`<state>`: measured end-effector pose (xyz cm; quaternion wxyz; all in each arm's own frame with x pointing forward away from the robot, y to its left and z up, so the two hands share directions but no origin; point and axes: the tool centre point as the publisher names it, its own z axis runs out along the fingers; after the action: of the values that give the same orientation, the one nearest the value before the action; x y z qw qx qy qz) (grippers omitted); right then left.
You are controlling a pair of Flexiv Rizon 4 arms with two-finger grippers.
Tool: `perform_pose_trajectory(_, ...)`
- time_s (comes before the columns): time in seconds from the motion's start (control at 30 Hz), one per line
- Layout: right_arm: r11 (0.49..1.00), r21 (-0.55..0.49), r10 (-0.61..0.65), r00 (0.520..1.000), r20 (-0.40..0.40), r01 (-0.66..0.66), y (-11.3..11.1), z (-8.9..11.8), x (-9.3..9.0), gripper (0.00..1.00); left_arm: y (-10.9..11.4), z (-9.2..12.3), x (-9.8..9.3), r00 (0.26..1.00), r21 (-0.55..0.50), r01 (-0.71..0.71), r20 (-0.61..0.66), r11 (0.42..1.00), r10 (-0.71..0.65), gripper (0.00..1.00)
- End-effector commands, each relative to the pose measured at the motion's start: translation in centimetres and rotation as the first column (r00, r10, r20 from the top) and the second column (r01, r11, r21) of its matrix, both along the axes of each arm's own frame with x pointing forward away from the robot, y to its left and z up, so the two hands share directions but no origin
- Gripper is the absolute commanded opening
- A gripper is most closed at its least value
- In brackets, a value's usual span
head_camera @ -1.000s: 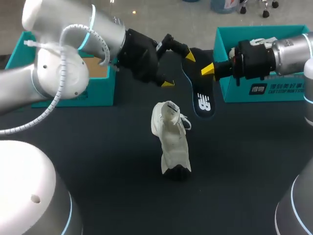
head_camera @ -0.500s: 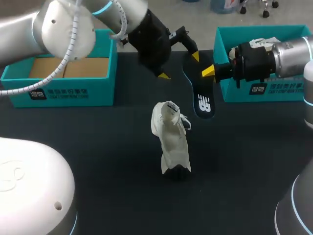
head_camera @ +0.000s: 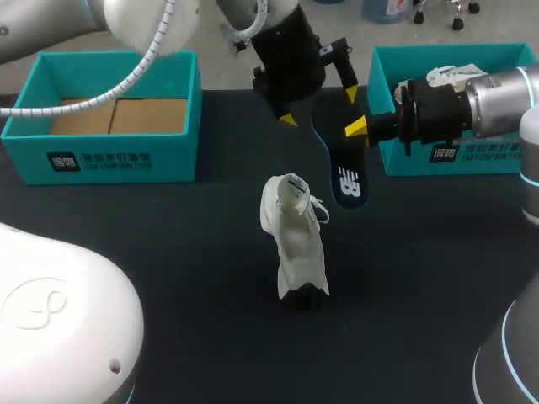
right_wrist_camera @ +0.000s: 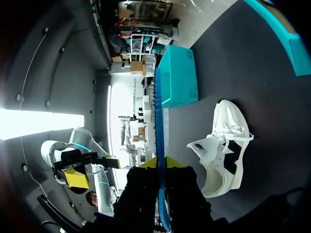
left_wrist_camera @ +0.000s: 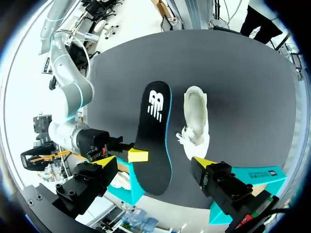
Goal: Take the shoe out of the shoebox, open the shoe tongue, remove and reinsert the insole, then place the shoe into the shoebox
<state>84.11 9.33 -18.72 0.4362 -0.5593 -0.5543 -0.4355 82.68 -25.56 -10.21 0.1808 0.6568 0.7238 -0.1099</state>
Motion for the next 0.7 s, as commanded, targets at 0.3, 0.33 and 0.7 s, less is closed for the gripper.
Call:
perform_pose_trajectory(0.3,1.000,0.015,-0.014,1.000,-0.002,0.014,0.15,-0.30,-0.74,0.00,-0.95,-0.04,1.34,0.999,0.487,0.053,-0.027,0.872,-0.045,1.00)
perform_pose_trajectory(0.33,1.000,0.016,-0.015,1.000,-0.002,0.015,0.16,-0.29,-0.77,0.00,-1.00,-0.06,1.35,0.999,0.488,0.054,-0.027,0.871,-0.047,1.00)
perform_pose_trajectory(0.7,1.000,0.019,-0.011,1.000,-0.003,0.011,0.27,-0.30,-1.01,0.00,-1.50,-0.39,1.84,0.998,0.475,0.060,-0.020,0.878,-0.057,1.00)
